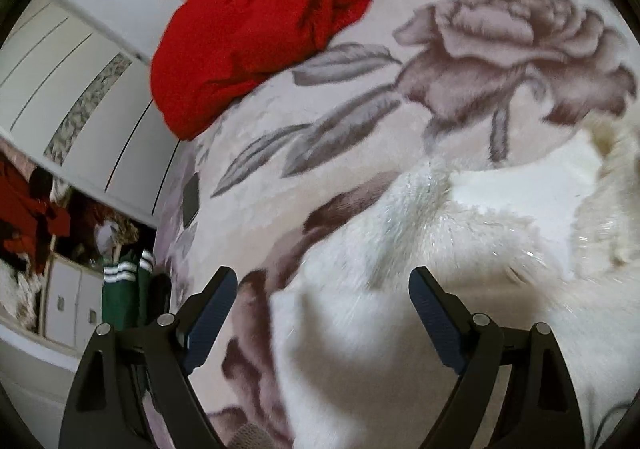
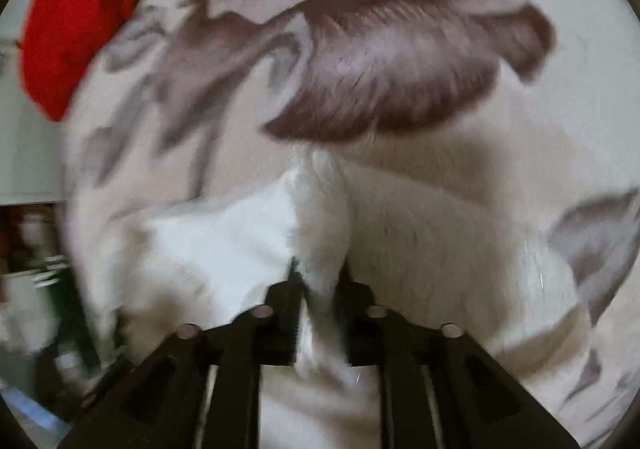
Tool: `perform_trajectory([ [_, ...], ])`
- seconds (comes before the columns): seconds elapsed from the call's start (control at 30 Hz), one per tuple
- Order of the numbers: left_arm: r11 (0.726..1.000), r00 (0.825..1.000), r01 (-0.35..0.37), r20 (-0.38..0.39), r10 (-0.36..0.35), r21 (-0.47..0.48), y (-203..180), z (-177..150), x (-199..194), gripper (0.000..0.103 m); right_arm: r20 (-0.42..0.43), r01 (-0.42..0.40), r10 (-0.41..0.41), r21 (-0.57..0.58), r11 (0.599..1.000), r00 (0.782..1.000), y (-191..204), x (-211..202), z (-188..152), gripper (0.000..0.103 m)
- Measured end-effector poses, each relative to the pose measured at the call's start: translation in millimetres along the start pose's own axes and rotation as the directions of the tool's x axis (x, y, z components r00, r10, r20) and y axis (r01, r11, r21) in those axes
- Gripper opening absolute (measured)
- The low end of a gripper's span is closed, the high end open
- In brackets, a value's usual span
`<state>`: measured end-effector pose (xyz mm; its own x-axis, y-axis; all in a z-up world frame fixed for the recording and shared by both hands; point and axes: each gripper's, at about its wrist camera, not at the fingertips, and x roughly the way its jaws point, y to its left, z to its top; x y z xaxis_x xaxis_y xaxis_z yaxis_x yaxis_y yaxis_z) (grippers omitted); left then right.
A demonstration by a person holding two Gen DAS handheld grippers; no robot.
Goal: Fold large clothes
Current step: 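Smooth the folded cardigan with the left tool while the right tool presses the fold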
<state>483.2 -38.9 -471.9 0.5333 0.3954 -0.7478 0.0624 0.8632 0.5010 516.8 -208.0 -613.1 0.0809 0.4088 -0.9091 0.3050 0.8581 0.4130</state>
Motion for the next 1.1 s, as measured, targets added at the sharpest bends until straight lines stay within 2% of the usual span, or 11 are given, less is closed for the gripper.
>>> perform_trajectory([
  [0.07, 0.998, 0.999, 0.046, 0.0, -0.046, -0.047, 17, -14, -23, 0.088, 0.036, -0.01, 0.011, -0.009, 1.0, 0.999, -16, -44, -19, 0.064],
  [0.1, 0.996, 0.998, 0.062, -0.005, -0.063, -0.067, 24, -21, -31, 0.088, 0.065, 0.007, -0.005, -0.03, 1.0, 0.998, -23, -68, -31, 0.067],
  [0.23, 0.98, 0.989, 0.129, -0.056, -0.139, -0.153, 46, -68, -57, 0.088, 0.112, 0.171, -0.167, -0.025, 0.985, 0.98, -69, -135, -89, 0.067],
  [0.4, 0.969, 0.952, 0.161, -0.228, -0.202, -0.186, 27, -150, -59, 0.088, 0.026, 0.142, -0.149, 0.181, 0.973, 0.988, -150, -158, -158, 0.067],
  [0.57, 0.975, 0.916, 0.123, -0.356, -0.184, -0.187, -14, -219, -58, 0.088, -0.049, 0.179, -0.178, 0.017, 0.984, 0.983, -165, -115, -190, 0.067],
  [0.7, 0.975, 0.927, 0.083, -0.343, -0.151, -0.206, -36, -238, -63, 0.088, -0.091, 0.214, -0.231, -0.169, 0.962, 0.969, -146, -53, -187, 0.066],
  [0.77, 0.972, 0.93, 0.063, -0.339, -0.139, -0.225, -39, -242, -61, 0.088, 0.0, 0.266, -0.274, -0.248, 0.932, 0.962, -139, -38, -176, 0.041],
  [0.8, 0.969, 0.931, 0.055, -0.338, -0.137, -0.242, -41, -245, -58, 0.091, 0.06, 0.301, -0.296, -0.23, 0.925, 0.953, -147, -36, -167, 0.04],
  [0.93, 0.952, 0.941, 0.033, -0.313, -0.133, -0.305, -41, -251, -47, 0.103, 0.004, 0.148, -0.148, 0.0, 0.989, 0.989, -213, -29, -147, 0.039],
  [1.03, 0.921, 0.952, 0.042, -0.263, -0.154, -0.388, -33, -258, -44, 0.103, 0.001, 0.117, -0.117, -0.073, 0.99, 0.993, -220, -25, -152, 0.039],
  [1.1, 0.93, 0.945, 0.036, -0.291, -0.152, -0.367, -33, -253, -45, 0.103, -0.053, 0.065, -0.071, -0.103, 0.993, 0.996, -223, -29, -156, 0.041],
])
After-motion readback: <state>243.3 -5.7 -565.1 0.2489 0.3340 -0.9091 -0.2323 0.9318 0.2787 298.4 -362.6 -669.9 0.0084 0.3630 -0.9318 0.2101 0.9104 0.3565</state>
